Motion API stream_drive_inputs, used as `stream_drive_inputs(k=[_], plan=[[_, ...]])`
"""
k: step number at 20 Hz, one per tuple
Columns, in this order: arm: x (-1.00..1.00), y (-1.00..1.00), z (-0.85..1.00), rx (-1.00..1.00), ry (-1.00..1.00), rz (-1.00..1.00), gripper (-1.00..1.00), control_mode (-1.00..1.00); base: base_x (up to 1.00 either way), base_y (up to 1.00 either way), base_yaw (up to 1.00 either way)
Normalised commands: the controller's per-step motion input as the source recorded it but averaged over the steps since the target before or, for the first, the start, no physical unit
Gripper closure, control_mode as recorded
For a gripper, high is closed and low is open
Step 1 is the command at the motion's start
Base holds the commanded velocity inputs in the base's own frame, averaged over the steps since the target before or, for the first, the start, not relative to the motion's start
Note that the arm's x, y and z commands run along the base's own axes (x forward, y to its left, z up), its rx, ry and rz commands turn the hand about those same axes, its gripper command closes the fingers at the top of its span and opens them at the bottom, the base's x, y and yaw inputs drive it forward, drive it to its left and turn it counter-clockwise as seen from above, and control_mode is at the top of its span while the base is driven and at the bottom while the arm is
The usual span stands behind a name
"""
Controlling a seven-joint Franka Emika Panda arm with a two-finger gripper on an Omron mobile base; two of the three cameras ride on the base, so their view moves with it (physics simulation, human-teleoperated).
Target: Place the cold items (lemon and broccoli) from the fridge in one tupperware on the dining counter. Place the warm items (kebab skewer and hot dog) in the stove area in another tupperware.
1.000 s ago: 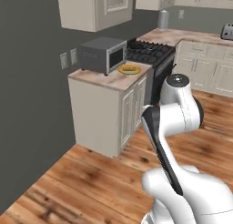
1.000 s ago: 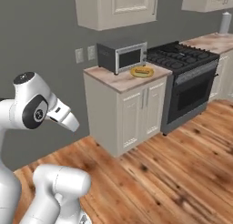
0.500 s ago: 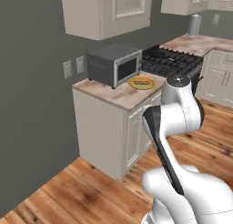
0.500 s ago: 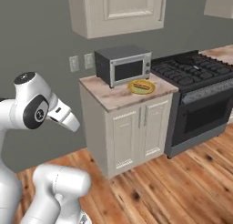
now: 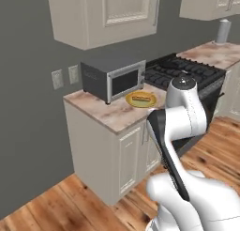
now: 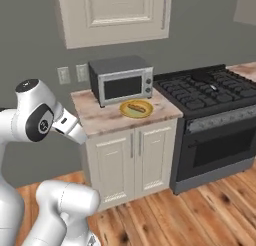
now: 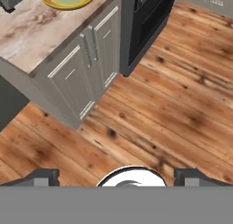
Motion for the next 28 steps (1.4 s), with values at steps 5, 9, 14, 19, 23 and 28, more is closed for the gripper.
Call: stream_drive_inputs(k=[5,9,14,19,23,28], plan=[[0.0,0.0,0.0,0.0,0.0,0.0,-1.0,1.0,0.66,-0.59,0.29],[0.0,0.0,0.0,0.0,0.0,0.0,-1.0,1.0,0.65,-0.53,0.3],[0.0,0.0,0.0,0.0,0.0,0.0,-1.0,1.0,0.67,-0.45,0.33],[0.0,0.0,0.0,0.0,0.0,0.0,-1.0,1.0,0.65,-0.39,0.41],[0.0,0.0,0.0,0.0,0.0,0.0,-1.0,1.0,0.51,-0.45,0.49],[0.0,0.0,0.0,0.0,0.0,0.0,-1.0,1.0,0.41,-0.49,0.46]])
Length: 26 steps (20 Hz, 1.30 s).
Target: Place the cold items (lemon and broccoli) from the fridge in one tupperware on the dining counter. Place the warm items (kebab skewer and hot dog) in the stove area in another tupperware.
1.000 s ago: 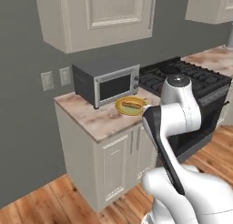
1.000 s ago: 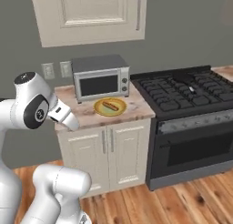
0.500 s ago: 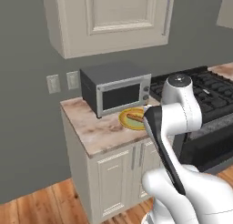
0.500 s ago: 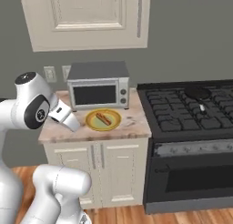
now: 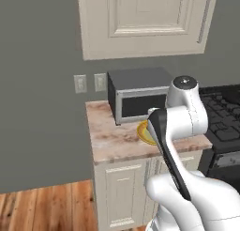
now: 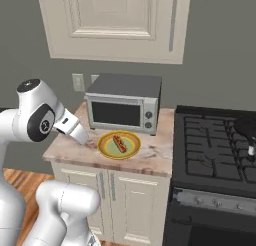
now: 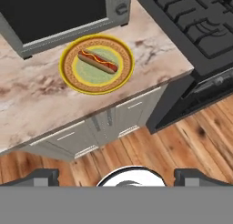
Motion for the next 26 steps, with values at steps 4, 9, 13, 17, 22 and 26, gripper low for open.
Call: stream_drive_inputs(k=[4,9,13,17,22,26], plan=[[0.0,0.0,0.0,0.0,0.0,0.0,-1.0,1.0,0.28,-0.53,0.41],[0.0,0.0,0.0,0.0,0.0,0.0,-1.0,1.0,0.35,-0.52,0.39],[0.38,-0.31,-0.22,0.02,0.06,0.28,-1.0,-1.0,0.12,-0.11,0.09],[0.57,-0.24,-0.59,0.0,0.18,0.36,-1.0,-1.0,0.0,0.0,0.0],[0.29,-0.11,-0.5,-0.05,0.15,0.24,-1.0,-1.0,0.0,0.0,0.0],[0.0,-0.01,-0.21,-0.04,0.02,-0.01,-1.0,-1.0,0.0,0.0,0.0]])
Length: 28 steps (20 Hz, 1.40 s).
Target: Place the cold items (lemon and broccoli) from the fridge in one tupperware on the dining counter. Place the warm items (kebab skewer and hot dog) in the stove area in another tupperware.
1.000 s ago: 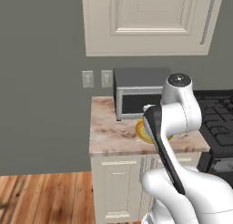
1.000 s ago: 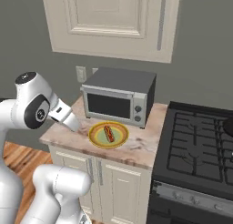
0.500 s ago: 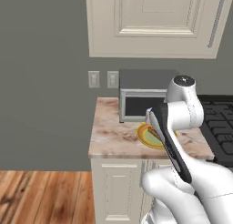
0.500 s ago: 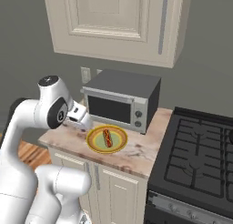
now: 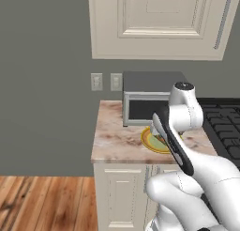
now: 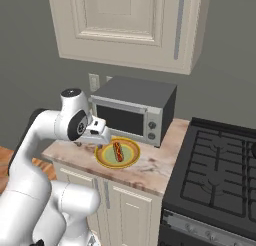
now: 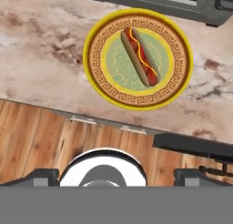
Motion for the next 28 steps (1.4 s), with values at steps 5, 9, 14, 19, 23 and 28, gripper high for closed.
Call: stream_drive_inputs(k=[5,9,14,19,23,28], plan=[[0.21,-0.31,-0.21,0.0,0.0,0.02,-1.0,-1.0,0.0,0.0,0.0],[0.46,-0.33,-0.17,-0.02,0.02,0.09,-1.0,-1.0,0.0,0.0,0.0],[0.38,-0.21,-0.23,-0.07,0.03,0.07,-1.0,-1.0,0.0,0.0,0.0],[0.32,-0.05,-0.33,-0.02,0.03,0.01,-1.0,-1.0,0.0,0.0,0.0],[0.33,0.0,-0.39,0.0,0.09,0.0,-1.0,-1.0,0.0,0.0,0.0],[0.34,-0.05,-0.31,0.0,0.06,0.0,-1.0,-1.0,0.0,0.0,0.0]])
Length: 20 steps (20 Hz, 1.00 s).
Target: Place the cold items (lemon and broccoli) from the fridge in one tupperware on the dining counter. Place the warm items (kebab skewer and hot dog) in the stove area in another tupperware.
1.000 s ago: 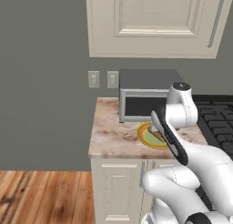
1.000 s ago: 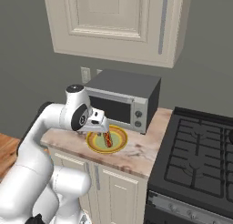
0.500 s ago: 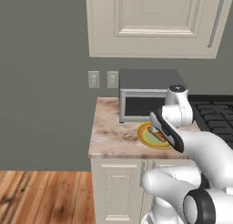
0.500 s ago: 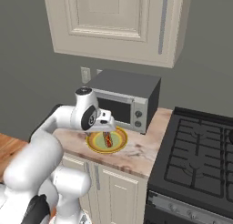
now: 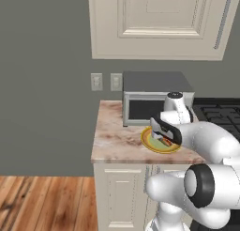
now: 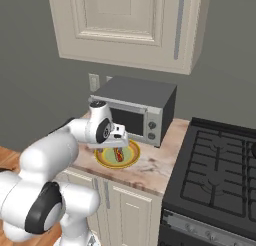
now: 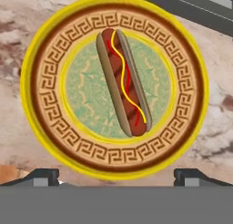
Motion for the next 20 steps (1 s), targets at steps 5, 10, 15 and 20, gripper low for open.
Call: stream_drive_inputs(k=[5,10,15,20], plan=[[0.3,-0.16,-0.28,0.0,0.0,0.0,-1.0,-1.0,0.0,0.0,0.0],[0.26,-0.11,-0.36,0.0,0.0,0.0,-1.0,-1.0,0.0,0.0,0.0],[0.2,0.0,-0.35,0.0,0.0,0.0,-1.0,-1.0,0.0,0.0,0.0],[0.08,0.0,-0.32,-0.01,0.0,0.0,-1.0,-1.0,0.0,0.0,0.0]])
